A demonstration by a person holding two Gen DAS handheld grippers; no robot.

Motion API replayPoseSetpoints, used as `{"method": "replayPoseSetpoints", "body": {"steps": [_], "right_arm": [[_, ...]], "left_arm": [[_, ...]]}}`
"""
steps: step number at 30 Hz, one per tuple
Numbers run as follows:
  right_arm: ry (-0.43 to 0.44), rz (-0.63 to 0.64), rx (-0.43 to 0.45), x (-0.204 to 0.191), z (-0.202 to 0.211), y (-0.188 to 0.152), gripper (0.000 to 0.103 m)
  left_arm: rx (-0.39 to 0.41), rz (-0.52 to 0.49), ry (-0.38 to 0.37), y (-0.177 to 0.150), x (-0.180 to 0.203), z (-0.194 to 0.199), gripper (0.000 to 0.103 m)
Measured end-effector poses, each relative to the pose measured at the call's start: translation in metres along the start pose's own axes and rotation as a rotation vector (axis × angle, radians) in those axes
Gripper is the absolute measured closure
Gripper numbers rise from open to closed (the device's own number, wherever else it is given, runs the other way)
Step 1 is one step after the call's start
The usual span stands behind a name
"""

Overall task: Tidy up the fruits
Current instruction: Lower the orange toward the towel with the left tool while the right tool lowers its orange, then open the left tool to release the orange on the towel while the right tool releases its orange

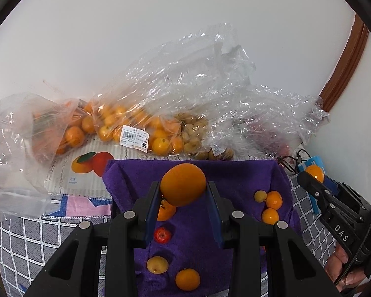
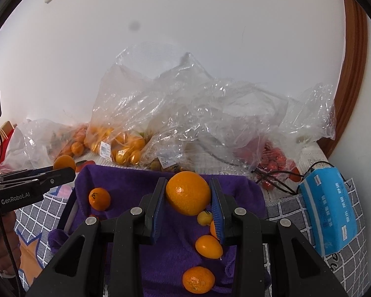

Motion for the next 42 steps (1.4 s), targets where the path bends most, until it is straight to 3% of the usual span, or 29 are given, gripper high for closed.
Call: {"method": "replayPoseSetpoints", "body": {"steps": [42], "right_arm": [[0.039, -0.001, -0.178, 0.003, -0.079, -0.044, 0.069]], "left_arm": [[-0.175, -0.046, -0.025, -0.034, 0.019, -0.082, 0.068]]}}
Point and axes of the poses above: each gripper's, at about its wrist camera, not at the fingertips, and z roughly against the way its jaws point, x to its right, y to its top, the point moved 4 cm from there along -z, roughly the way its jaws point, and after that the axes turned 1 degree about x, right-handed, at the moved point
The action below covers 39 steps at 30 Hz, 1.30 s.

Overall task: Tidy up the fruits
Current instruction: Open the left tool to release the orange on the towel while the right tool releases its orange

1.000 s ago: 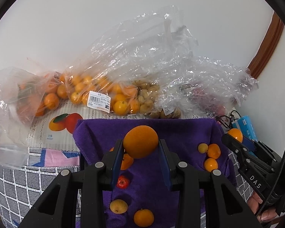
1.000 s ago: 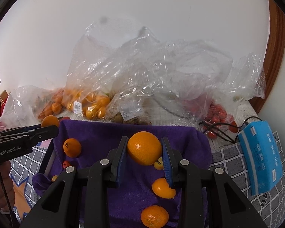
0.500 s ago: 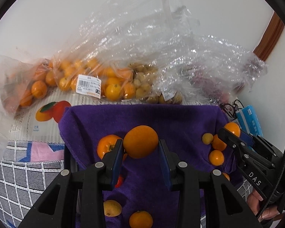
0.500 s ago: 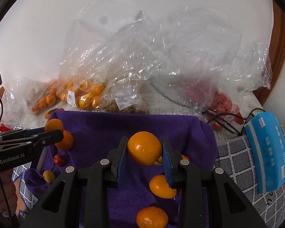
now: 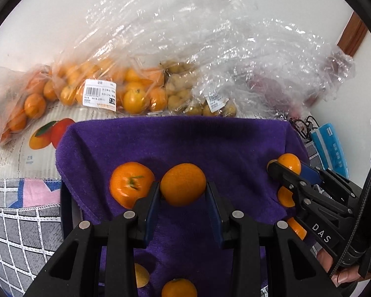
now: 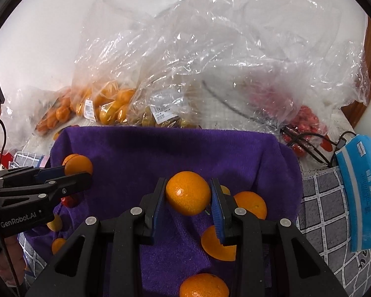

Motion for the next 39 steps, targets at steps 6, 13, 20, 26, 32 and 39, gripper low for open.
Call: {"method": "replayPoseSetpoints", "body": {"steps": [6, 13, 20, 26, 32, 39], "right_arm": [[-0.003, 0.009, -0.026, 0.001, -0.008, -0.005, 0.069], [0.0, 0.026, -0.029, -0.001, -0.012, -0.007, 0.069], [0.007, 0.046, -0.034, -0.006, -0.012, -0.009, 0.069], [0.008, 0.049, -0.066, -0.009, -0.016, -0.015, 0.069], [-0.001, 0.05, -0.057, -0.008, -0.013, -0.016, 0.067], [-0.017, 0.033, -0.024, -0.003, 0.008, -0.017, 0.058]], "left_arm": [[-0.03, -0.002, 0.005, -0.007, 0.0, -0.014, 0.068], [-0.052, 0.003, 0.016, -0.012, 0.002, -0.024, 0.068], [-0.068, 0.007, 0.029, -0.018, 0.001, -0.033, 0.068], [-0.071, 0.016, 0.031, -0.021, -0.001, -0.032, 0.068], [-0.069, 0.014, 0.036, -0.02, 0.002, -0.027, 0.058], [-0.042, 0.004, 0.038, -0.027, 0.008, -0.002, 0.047]]}}
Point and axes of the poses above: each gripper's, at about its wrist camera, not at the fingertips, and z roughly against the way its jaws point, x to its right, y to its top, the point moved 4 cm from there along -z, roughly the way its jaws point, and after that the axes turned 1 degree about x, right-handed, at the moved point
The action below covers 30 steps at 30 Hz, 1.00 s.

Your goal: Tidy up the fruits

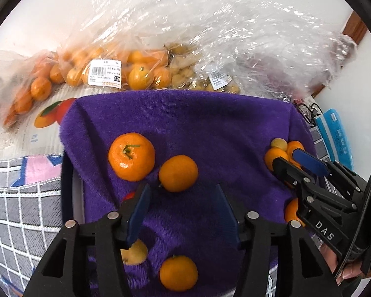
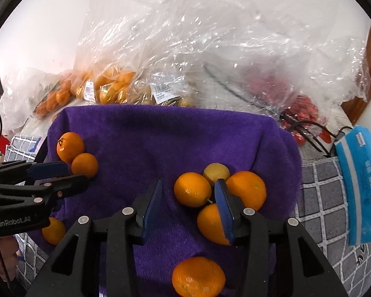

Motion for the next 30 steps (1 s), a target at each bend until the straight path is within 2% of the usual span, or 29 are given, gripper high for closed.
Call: {"method": "replayPoseSetpoints", "body": {"steps": [6, 10, 16, 20, 22, 25, 30], "right_arm": [[-0.029, 0.0, 0.064, -0.004, 0.044, -0.001, 0.038], [-0.07, -0.015, 0.106, -0.007, 0.082, -0.006, 0.03], [-0.098, -0.054, 0.154, -0.008, 0.145, -0.027, 0.029], [-0.118, -0.073, 0.188, -0.01, 0.181, -0.047, 0.028], [-0.122, -0.071, 0.205, -0.013, 0.195, -0.056, 0.018], [-0.131, -0.071, 0.242, -0.018, 0.214, -0.069, 0.01], [-0.133, -0.087, 0.27, -0.019, 0.236, -0.088, 0.005]], "left_arm": [[0.055, -0.015, 0.012, -0.01, 0.006, 0.036, 0.043], [0.11, -0.017, 0.041, -0.024, 0.012, 0.069, 0.043], [0.217, -0.009, 0.064, -0.052, 0.016, 0.13, 0.034], [0.3, -0.02, 0.091, -0.073, 0.024, 0.169, 0.022], [0.333, -0.019, 0.098, -0.083, 0.027, 0.183, 0.018], [0.373, -0.016, 0.105, -0.098, 0.03, 0.202, 0.014], [0.419, -0.018, 0.128, -0.124, 0.038, 0.223, 0.013]]}}
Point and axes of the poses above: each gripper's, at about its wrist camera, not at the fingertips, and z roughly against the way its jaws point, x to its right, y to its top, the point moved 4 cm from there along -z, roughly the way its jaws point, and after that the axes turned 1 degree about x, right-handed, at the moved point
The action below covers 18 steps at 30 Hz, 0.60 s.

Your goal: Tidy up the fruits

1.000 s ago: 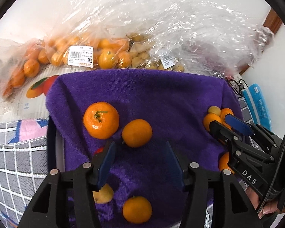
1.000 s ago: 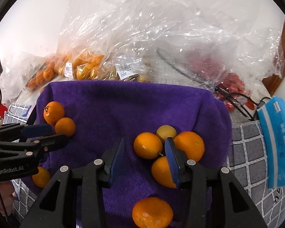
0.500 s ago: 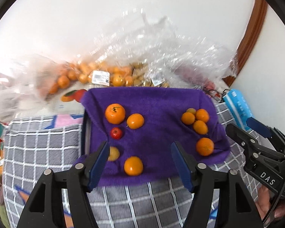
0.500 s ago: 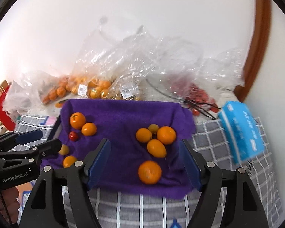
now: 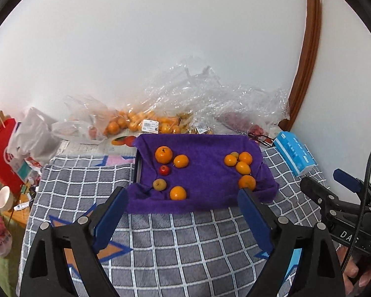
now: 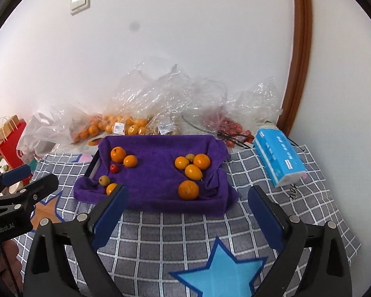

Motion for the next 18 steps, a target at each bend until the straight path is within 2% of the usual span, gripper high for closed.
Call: {"method": "replayPoseSetpoints", "body": {"steps": [7, 18], "right_arm": [[-0.007, -0.022, 0.0, 0.008, 0.017, -0.016, 0.001], [-0.013, -0.012, 0.022, 0.01, 0.038, -0.026, 0.002]], "left_arm": [[0.059, -0.013, 0.027, -0.013, 0.01, 0.027, 0.012], [0.069, -0.005, 0.024, -0.02, 0.017, 0.036, 0.012]]}}
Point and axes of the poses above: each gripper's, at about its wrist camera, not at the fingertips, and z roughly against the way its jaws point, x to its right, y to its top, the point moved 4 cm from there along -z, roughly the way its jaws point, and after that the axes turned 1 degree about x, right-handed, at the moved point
